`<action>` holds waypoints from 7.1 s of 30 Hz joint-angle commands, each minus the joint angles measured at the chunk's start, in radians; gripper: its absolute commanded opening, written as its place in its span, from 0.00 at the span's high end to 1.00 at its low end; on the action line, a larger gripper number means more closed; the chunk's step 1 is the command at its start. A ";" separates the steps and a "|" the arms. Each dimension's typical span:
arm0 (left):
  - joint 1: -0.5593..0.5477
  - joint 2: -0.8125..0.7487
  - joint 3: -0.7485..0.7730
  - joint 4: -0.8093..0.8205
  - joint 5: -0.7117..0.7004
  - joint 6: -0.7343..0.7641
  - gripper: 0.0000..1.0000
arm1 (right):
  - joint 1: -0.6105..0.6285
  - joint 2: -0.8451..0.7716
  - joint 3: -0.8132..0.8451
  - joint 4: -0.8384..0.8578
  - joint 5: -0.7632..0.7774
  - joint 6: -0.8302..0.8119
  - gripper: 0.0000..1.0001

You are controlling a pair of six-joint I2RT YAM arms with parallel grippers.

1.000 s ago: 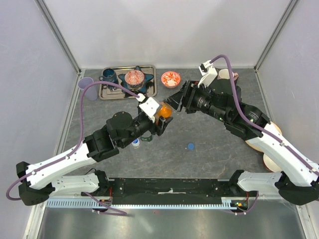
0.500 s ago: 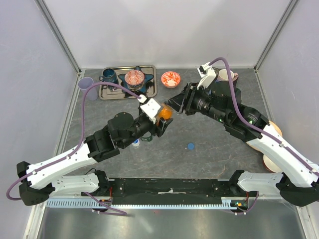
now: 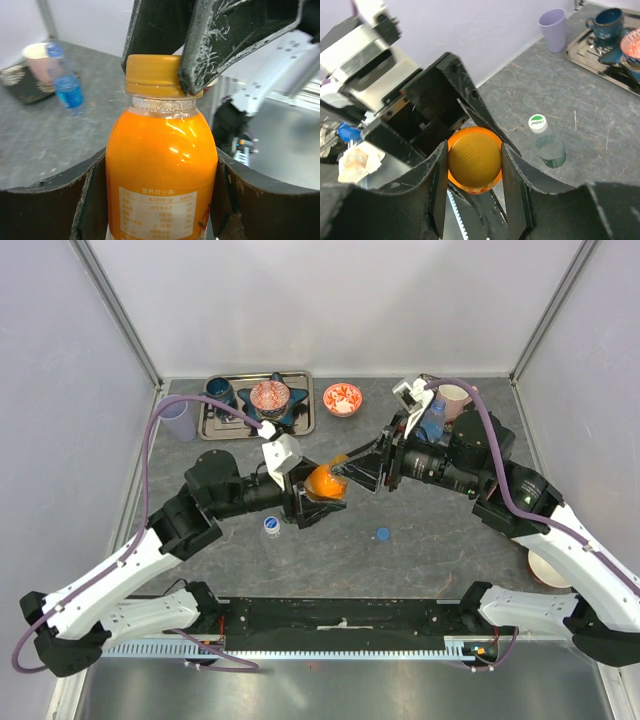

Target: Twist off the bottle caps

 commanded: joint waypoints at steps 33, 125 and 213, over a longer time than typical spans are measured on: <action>0.161 0.073 -0.002 0.380 0.733 -0.376 0.71 | 0.000 -0.046 -0.044 0.081 -0.427 -0.257 0.68; -0.181 0.032 -0.053 0.204 -0.619 0.176 0.72 | 0.000 0.140 0.154 -0.122 0.210 0.163 0.58; 0.163 -0.407 -0.148 -0.017 -0.068 -0.185 0.73 | -0.002 0.172 -0.708 0.280 0.444 0.050 1.00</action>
